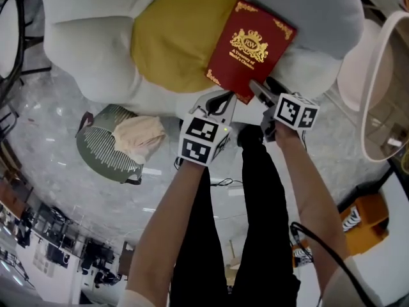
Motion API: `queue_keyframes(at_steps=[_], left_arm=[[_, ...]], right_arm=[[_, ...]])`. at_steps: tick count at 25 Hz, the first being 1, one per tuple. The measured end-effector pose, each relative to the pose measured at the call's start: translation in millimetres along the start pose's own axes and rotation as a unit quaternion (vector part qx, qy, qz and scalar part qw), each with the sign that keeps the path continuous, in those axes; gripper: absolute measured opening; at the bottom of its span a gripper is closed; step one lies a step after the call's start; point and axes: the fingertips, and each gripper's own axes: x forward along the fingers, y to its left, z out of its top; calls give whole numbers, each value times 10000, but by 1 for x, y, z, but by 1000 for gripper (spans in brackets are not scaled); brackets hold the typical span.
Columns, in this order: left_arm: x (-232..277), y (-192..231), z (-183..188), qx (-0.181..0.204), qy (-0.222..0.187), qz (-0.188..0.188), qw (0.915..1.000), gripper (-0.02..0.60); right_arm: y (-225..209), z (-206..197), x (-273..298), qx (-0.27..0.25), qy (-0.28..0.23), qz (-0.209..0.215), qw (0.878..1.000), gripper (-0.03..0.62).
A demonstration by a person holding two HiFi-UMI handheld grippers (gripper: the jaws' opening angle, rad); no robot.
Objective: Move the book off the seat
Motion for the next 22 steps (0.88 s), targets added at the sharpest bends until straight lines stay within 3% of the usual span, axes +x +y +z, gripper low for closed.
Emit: queue_keyframes(at_steps=[7, 10, 22], left_arm=[[0, 9, -4, -12, -74, 50, 10000, 3], [-3, 7, -7, -11, -54, 57, 10000, 3], [-13, -13, 8, -108, -65, 59, 9999, 3]], right_arm=[[6, 0, 24, 36, 165, 377, 9991, 325], [9, 1, 24, 143, 120, 437, 9989, 288], [25, 10, -16, 287, 76, 739, 9968, 264]])
